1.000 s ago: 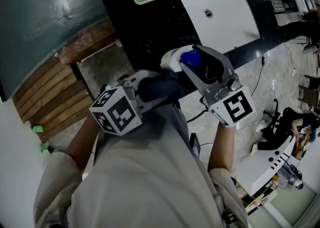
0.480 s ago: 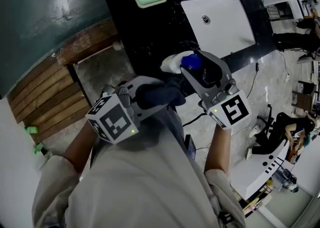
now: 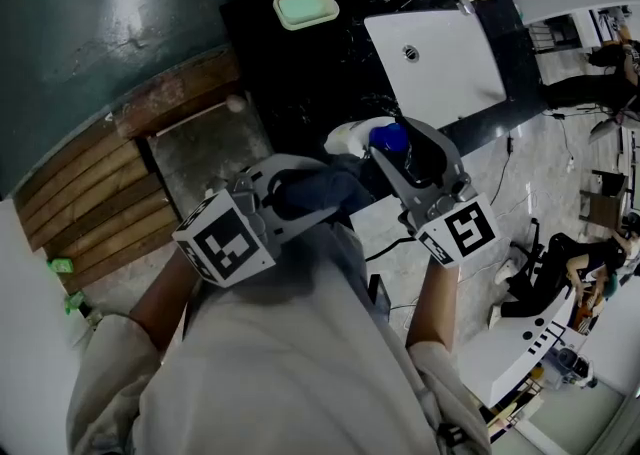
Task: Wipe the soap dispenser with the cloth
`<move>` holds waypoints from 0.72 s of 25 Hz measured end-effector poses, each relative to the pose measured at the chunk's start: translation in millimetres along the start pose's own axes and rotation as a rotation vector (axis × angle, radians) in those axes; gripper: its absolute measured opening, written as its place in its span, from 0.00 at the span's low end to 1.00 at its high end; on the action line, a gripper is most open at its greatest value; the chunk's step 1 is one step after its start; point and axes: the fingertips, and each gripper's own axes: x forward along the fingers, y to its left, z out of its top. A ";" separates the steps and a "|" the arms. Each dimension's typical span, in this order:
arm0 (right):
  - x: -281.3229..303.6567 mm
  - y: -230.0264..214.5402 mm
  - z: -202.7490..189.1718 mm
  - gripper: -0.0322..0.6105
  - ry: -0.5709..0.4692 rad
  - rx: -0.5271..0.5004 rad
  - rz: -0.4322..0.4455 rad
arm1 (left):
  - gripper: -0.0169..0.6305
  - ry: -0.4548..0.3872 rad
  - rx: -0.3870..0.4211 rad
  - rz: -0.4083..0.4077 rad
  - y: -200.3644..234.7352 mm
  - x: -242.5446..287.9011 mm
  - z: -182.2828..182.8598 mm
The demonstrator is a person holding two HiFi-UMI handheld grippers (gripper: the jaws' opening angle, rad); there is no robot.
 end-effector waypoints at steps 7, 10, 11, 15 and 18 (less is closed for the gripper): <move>-6.2 -6.0 2.1 0.32 -0.030 0.022 -0.032 | 0.22 -0.057 -0.022 0.018 4.3 -1.8 14.2; -8.4 -4.8 1.0 0.32 -0.034 0.024 -0.036 | 0.22 -0.061 -0.038 0.034 6.0 -1.5 14.8; -9.4 -4.6 1.0 0.32 -0.036 0.024 -0.038 | 0.22 -0.065 -0.043 0.039 6.4 -1.8 15.9; -15.1 -5.5 1.5 0.32 -0.051 0.030 -0.052 | 0.22 -0.084 -0.062 0.056 9.5 -0.8 20.8; -20.4 -4.7 4.0 0.32 -0.065 0.046 -0.060 | 0.22 -0.089 -0.063 0.068 12.6 0.4 26.0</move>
